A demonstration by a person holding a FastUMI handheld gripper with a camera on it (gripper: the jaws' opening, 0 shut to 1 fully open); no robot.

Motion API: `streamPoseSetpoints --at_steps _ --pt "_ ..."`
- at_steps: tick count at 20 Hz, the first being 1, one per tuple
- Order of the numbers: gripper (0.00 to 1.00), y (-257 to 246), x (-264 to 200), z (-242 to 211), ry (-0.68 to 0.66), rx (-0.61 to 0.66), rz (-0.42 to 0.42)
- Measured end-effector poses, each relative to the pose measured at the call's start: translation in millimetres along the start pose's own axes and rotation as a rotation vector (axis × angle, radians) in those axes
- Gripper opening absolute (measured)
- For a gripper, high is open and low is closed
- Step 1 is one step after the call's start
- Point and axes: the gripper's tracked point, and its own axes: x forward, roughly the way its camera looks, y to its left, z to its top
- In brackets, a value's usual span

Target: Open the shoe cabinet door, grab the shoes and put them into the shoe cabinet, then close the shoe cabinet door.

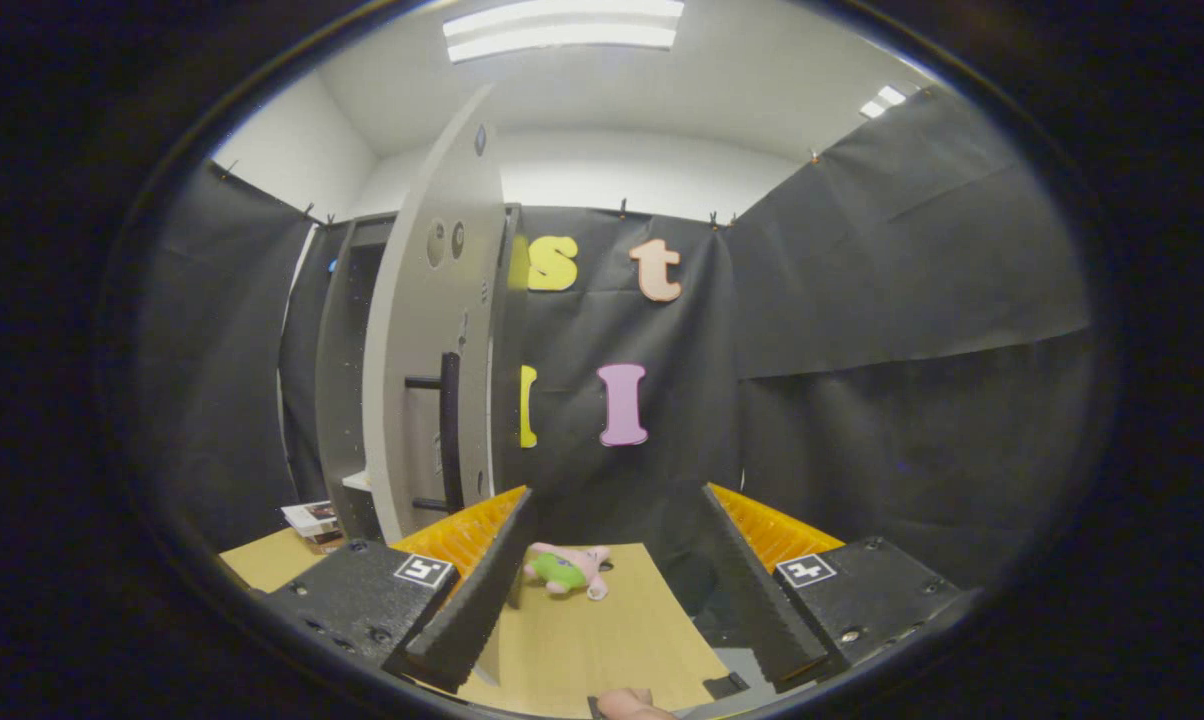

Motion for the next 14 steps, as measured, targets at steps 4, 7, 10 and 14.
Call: streamPoseSetpoints --at_steps 4,7,10,14 --pt "1.0 8.0 27.7 15.6 0.015 -0.051 0.01" --pt "1.0 16.6 39.4 18.7 0.032 -0.06 0.021" --pt "1.0 27.4 43.2 23.6 0.011 -0.011 0.016" --pt "0.98 64.6 41.5 18.5 0.016 0.044 0.095"
